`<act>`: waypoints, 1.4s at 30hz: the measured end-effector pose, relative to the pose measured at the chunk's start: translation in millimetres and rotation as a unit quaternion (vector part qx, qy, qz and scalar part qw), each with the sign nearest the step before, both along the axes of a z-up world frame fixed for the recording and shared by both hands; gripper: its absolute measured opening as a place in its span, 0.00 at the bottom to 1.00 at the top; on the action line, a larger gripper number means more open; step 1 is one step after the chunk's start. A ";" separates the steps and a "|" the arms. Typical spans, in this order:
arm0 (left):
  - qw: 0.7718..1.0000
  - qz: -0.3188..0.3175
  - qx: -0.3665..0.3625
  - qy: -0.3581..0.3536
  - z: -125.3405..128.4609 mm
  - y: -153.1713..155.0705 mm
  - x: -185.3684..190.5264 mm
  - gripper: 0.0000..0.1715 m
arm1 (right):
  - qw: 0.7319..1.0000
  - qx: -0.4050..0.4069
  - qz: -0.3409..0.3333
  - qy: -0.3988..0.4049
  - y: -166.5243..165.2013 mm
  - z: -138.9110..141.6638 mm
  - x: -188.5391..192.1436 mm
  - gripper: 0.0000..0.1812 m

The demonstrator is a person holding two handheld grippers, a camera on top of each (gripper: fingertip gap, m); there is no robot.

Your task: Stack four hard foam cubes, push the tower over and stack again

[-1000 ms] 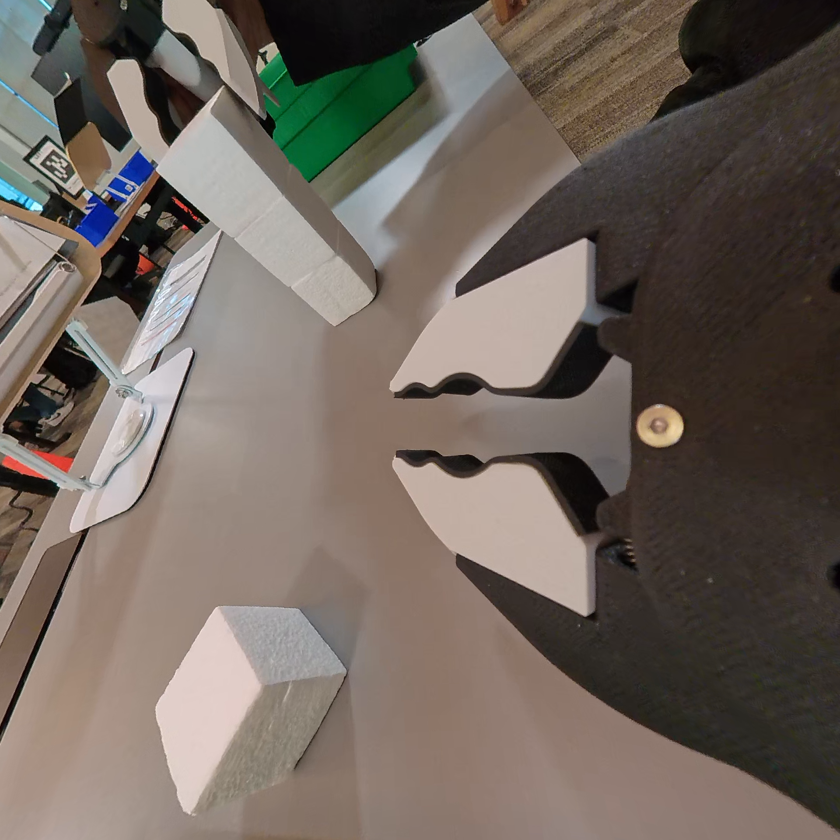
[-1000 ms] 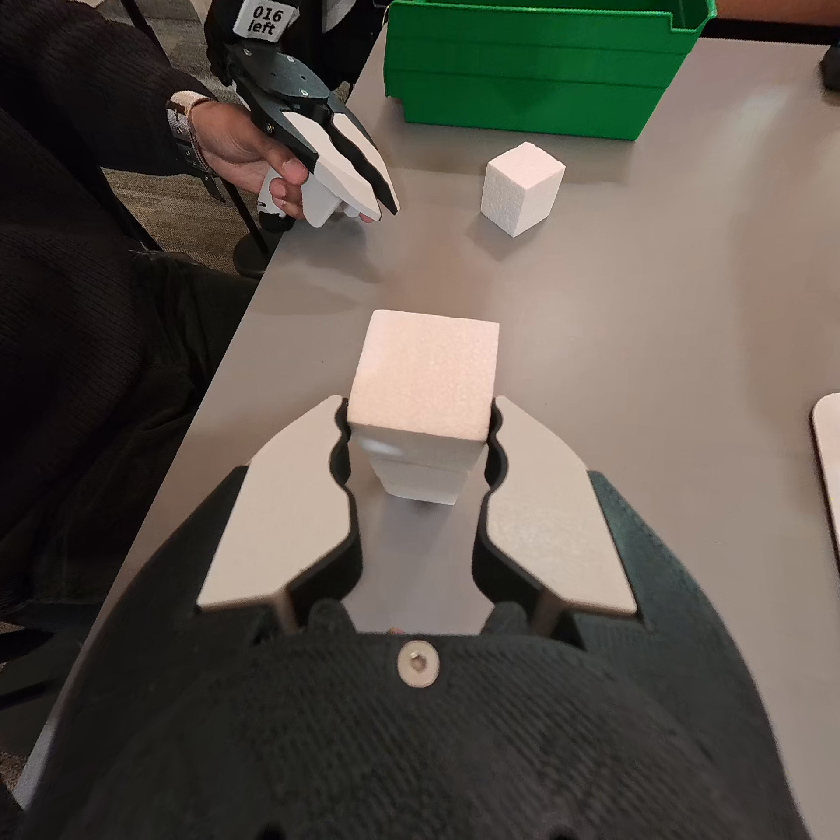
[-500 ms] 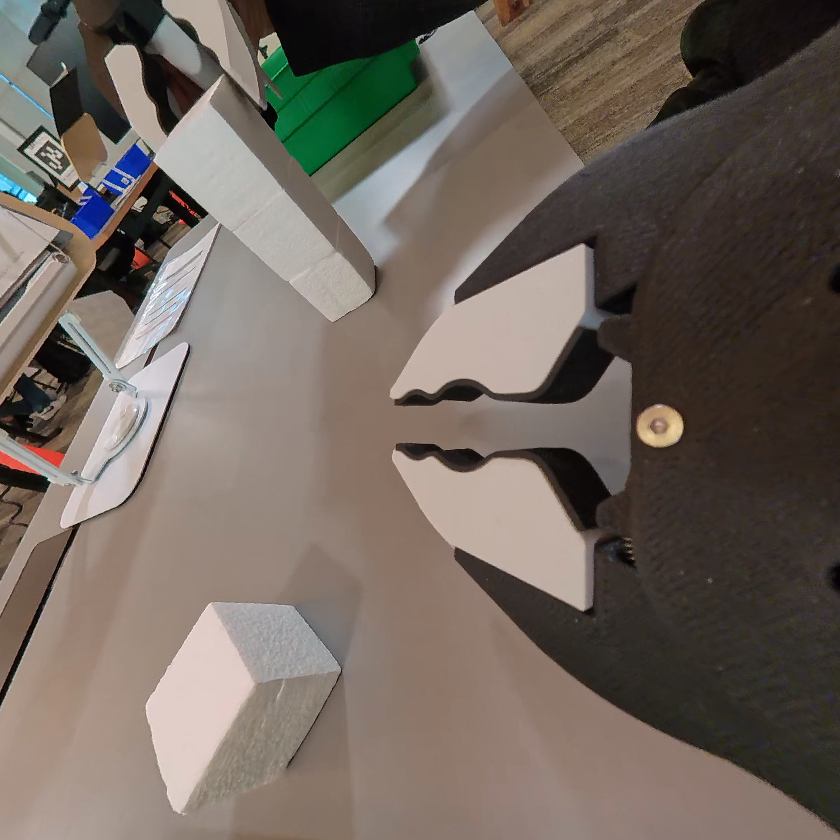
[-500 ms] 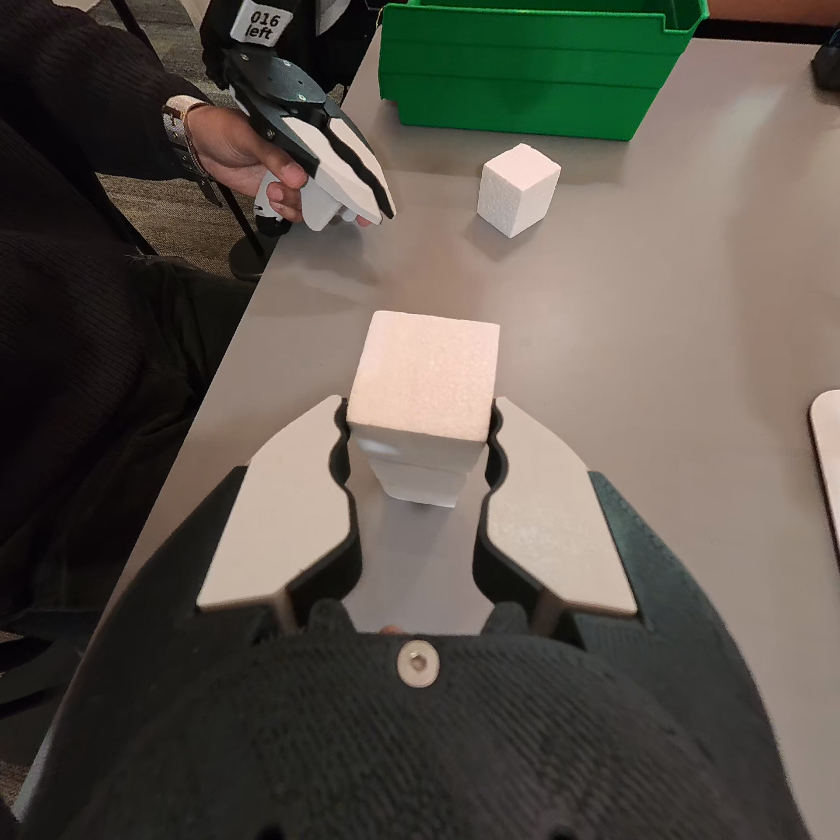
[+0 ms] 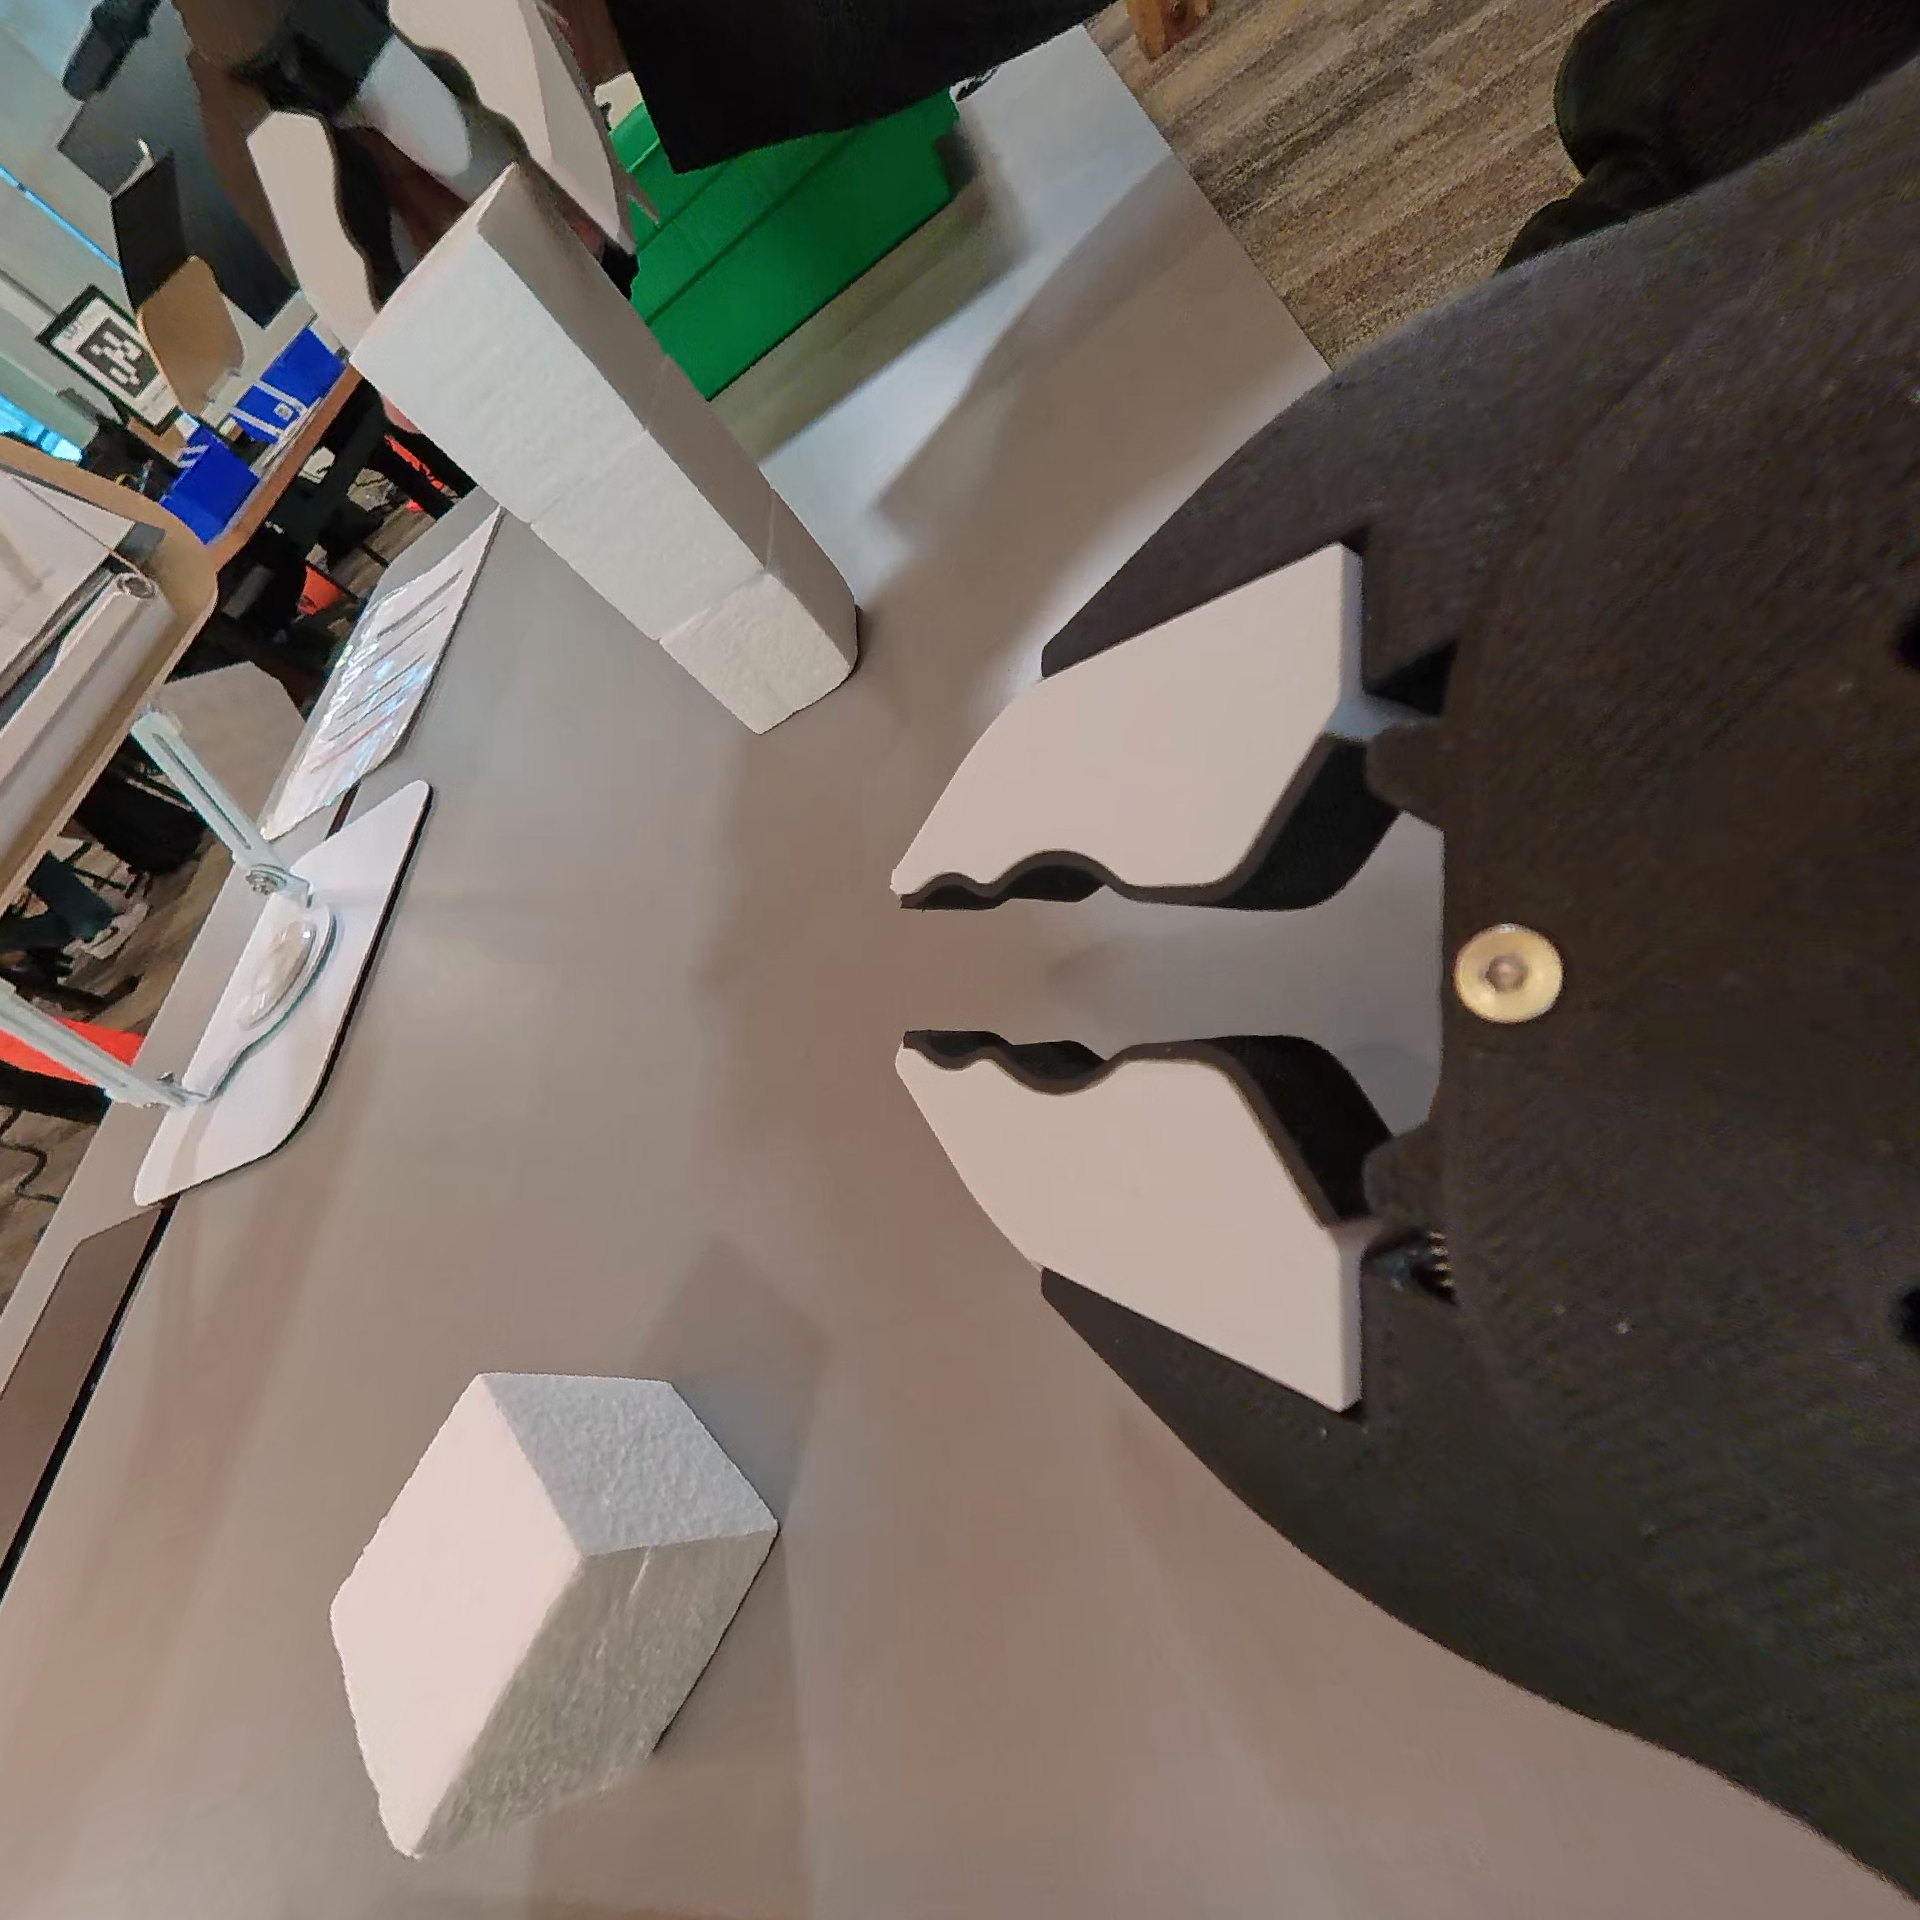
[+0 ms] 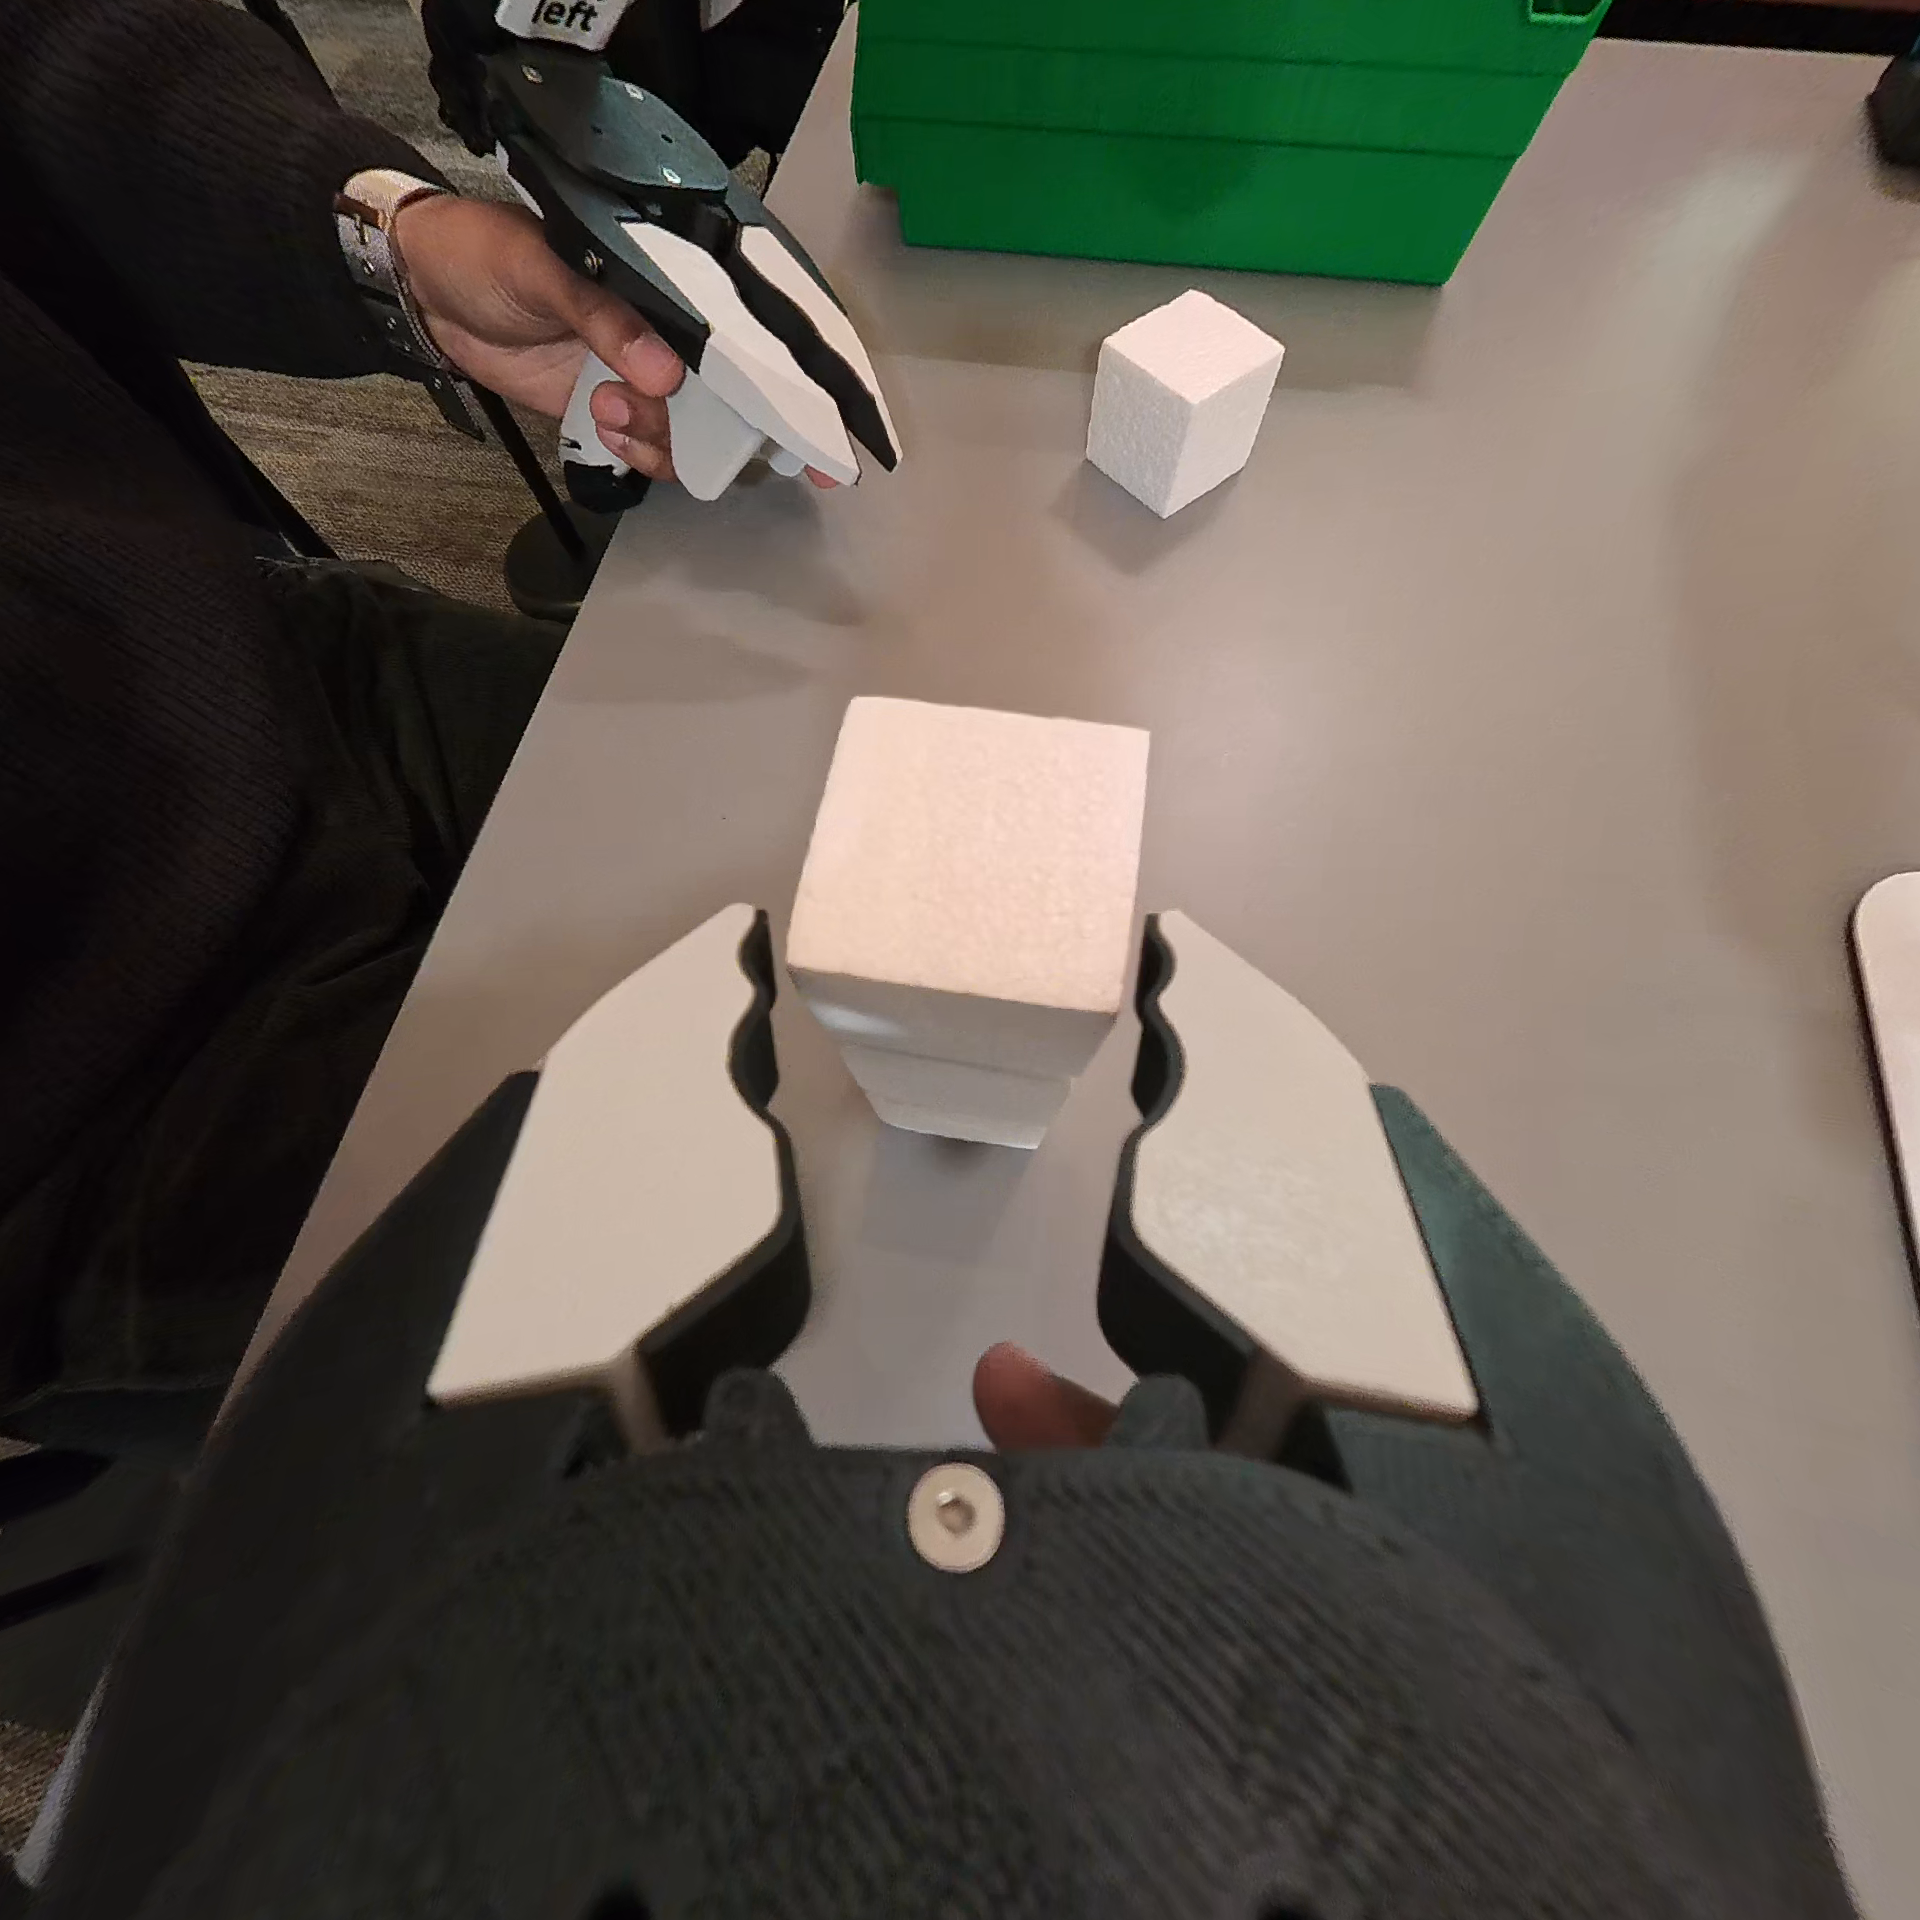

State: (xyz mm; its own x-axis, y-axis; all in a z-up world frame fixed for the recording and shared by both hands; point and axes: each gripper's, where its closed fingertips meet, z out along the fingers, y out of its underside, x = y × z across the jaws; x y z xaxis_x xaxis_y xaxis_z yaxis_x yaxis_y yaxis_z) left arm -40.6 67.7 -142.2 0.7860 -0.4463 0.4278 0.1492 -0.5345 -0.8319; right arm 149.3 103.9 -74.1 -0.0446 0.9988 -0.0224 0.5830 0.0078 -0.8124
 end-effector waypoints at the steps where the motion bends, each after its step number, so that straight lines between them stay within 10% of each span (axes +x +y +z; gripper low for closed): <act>1: 1.000 0.000 0.000 0.000 -0.1 0.0 0.1 0.13 | 1.000 0.001 -0.002 0.001 0.3 1.2 -0.1 0.39; 10: 1.000 0.000 0.003 0.003 0.2 -0.1 0.5 0.14 | 0.998 0.026 -0.039 0.029 6.4 29.3 11.9 0.49; 19: 0.999 0.024 0.016 0.019 2.7 3.8 -7.0 0.15 | 0.913 0.126 -0.170 0.349 14.3 183.9 -10.1 0.51; 23: 0.994 0.090 0.036 0.049 8.0 13.6 -35.9 0.16 | 0.902 0.118 -0.204 0.362 -18.0 204.4 -62.2 0.59; 29: 0.974 0.205 0.042 0.091 10.4 31.6 -100.9 0.17 | 0.937 -0.055 -0.199 0.281 -63.0 87.7 -201.3 0.53; 34: 0.972 0.218 0.038 0.080 10.5 34.5 -114.6 0.18 | 0.949 0.000 -0.286 0.128 3.6 -33.7 -252.7 0.56; 42: 0.974 0.206 0.044 0.079 11.7 40.7 -111.7 0.18 | 0.909 -0.032 -0.415 -0.013 74.0 -98.9 -258.8 0.40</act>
